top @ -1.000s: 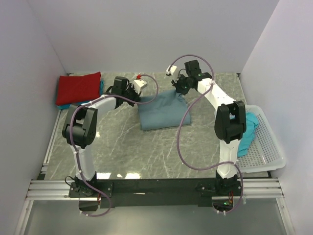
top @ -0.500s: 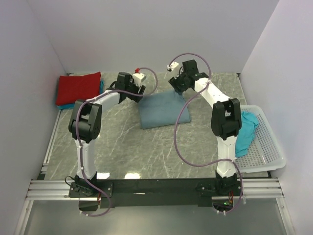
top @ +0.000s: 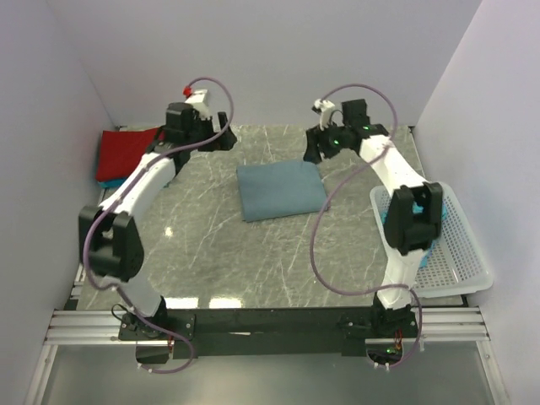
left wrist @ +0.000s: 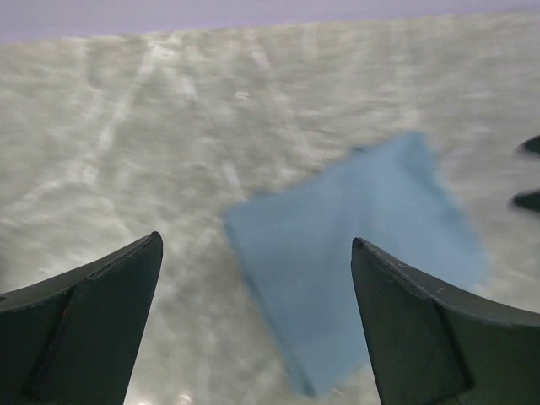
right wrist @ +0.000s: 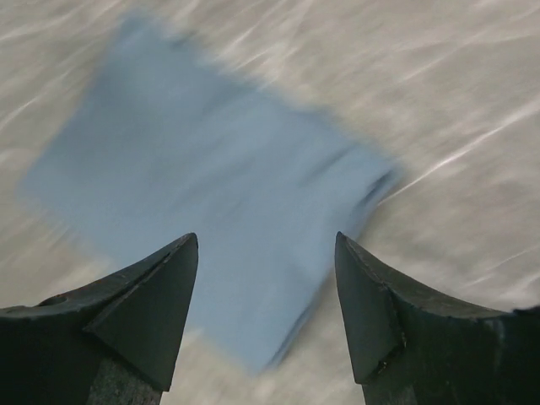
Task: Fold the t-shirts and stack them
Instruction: Fold the tshirt, then neatly place the folded tshirt to the corner
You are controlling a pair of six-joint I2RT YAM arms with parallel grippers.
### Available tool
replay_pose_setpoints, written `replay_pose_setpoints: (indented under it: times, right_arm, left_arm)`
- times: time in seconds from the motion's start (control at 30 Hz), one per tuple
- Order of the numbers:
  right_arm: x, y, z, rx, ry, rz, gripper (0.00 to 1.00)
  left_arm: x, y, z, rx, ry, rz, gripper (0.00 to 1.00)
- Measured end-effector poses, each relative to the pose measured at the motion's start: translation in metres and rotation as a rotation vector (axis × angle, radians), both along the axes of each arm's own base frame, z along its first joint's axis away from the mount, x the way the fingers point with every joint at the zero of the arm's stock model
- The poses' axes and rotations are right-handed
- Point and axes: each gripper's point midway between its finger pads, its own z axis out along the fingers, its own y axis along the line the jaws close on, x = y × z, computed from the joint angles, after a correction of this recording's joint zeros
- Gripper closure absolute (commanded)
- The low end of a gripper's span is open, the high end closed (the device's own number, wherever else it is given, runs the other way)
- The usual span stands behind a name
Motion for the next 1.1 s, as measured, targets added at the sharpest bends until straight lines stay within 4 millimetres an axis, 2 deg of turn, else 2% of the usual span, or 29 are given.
replay_pose_setpoints:
  times: [0.03, 0.1, 0.17, 0.23, 0.3, 0.4, 0.5, 0.63, 0.9, 1.1]
  right_arm:
    - [-0.020, 0.000, 0.004, 0.037, 0.033, 0.044, 0.28]
    - [-0.060, -0.001, 0.014, 0.089, 0.064, 0.116, 0.28]
    - [-0.099, 0.002, 0.026, 0.128, 0.084, 0.182, 0.28]
    - [-0.127, 0.004, 0.038, 0.159, 0.078, 0.234, 0.28]
    - [-0.146, 0.006, 0.044, 0.184, 0.066, 0.271, 0.28]
    - [-0.169, -0.002, 0.038, 0.223, 0.085, 0.281, 0.28]
    - [-0.177, -0.018, 0.023, 0.253, 0.128, 0.242, 0.28]
    - [-0.177, -0.031, 0.017, 0.277, 0.149, 0.211, 0.28]
    - [-0.182, -0.026, 0.022, 0.311, 0.137, 0.265, 0.28]
    - [-0.187, -0.024, 0.024, 0.327, 0.139, 0.293, 0.28]
  left_arm:
    - [-0.013, -0.002, 0.007, -0.053, 0.007, -0.016, 0.01]
    - [-0.032, -0.006, 0.010, -0.136, 0.033, -0.038, 0.02]
    - [-0.047, -0.013, -0.003, -0.201, 0.093, -0.052, 0.08]
    - [-0.056, -0.018, -0.029, -0.245, 0.183, -0.048, 0.12]
    - [-0.058, -0.023, -0.061, -0.271, 0.287, -0.028, 0.14]
    - [-0.059, -0.027, -0.107, -0.288, 0.424, 0.012, 0.14]
    - [-0.065, -0.027, -0.151, -0.286, 0.555, 0.059, 0.14]
    - [-0.063, -0.027, -0.181, -0.265, 0.655, 0.111, 0.14]
    - [-0.042, -0.045, -0.183, -0.288, 0.664, 0.101, 0.16]
    - [-0.033, -0.069, -0.186, -0.333, 0.684, 0.052, 0.30]
